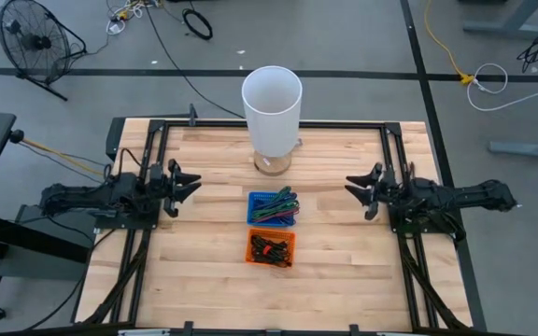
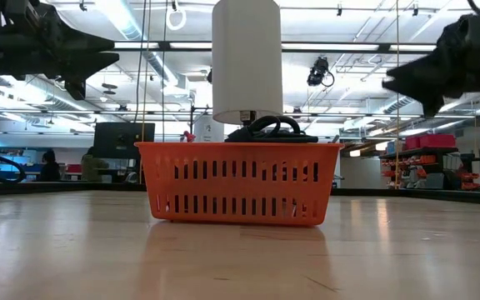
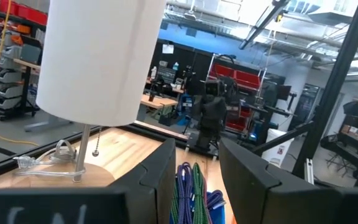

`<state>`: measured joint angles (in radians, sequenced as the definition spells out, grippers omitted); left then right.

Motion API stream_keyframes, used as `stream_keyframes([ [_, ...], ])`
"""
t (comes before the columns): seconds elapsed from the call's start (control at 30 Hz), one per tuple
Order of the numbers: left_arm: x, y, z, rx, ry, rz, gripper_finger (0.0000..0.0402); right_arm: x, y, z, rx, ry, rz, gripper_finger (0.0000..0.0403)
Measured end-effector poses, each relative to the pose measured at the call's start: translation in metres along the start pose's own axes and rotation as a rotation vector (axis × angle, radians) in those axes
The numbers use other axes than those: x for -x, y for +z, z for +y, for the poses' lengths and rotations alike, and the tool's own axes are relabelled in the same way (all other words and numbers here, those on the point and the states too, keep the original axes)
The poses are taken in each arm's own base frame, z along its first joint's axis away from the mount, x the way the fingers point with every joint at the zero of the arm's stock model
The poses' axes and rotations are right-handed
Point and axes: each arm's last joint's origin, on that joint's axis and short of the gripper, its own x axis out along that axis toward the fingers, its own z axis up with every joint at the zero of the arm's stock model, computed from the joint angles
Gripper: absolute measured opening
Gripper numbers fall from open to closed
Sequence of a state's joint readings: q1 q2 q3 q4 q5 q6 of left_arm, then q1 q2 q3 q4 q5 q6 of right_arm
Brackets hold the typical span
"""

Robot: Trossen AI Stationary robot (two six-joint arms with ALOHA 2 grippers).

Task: Pick & Place USB Port
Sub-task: Return to Home Position

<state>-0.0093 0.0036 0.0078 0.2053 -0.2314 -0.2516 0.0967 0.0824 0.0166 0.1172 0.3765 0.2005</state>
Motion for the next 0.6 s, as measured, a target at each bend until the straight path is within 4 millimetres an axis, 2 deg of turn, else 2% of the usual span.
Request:
stream_keyframes([
  [0.2, 0.0, 0.0, 0.0, 0.0, 0.0, 0.0, 0.0128, 0.0003, 0.007, 0.0013, -0.027, 0.013, -0.067, 0.0146],
  [0.5, 0.0, -0.0001, 0.0, 0.0, 0.0, 0.001, 0.0128, 0.0001, 0.0056, 0.001, -0.012, 0.01, -0.054, 0.0146],
  [0.6, 0.0, -0.0001, 0.0, 0.0, 0.0, 0.001, 0.0128, 0.0, 0.0047, 0.0012, -0.12, 0.023, -0.043, 0.0146],
])
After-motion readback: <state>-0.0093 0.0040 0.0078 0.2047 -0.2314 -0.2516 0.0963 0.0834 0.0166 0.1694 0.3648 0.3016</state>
